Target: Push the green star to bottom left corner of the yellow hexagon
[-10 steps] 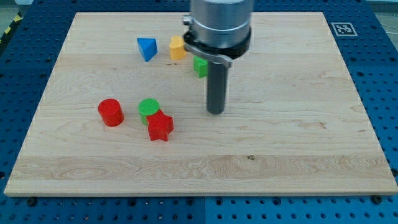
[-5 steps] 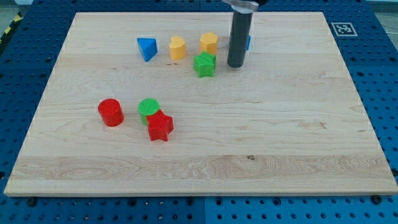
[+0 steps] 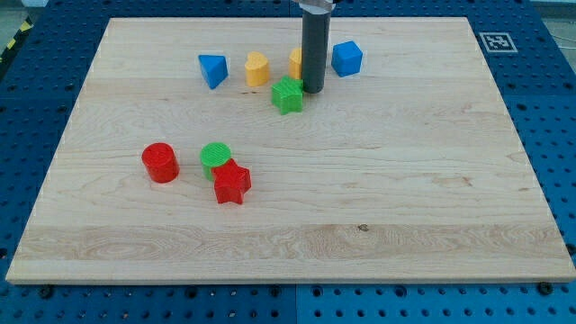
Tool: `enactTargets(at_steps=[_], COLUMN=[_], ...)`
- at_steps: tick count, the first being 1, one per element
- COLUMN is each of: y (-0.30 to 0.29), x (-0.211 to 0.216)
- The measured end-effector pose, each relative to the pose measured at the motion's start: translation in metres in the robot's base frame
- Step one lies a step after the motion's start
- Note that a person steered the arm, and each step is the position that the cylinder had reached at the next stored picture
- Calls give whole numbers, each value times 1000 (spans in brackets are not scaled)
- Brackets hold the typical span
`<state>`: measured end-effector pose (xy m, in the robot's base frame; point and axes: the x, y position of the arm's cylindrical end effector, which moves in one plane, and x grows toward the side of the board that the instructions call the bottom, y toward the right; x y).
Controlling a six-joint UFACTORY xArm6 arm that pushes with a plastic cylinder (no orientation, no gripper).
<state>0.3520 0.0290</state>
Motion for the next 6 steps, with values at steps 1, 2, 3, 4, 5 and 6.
enactTargets(at_steps=[1,2,3,4,5,6], y=[6,37,65,87,107,124], x=[0,5,11,19,32,45])
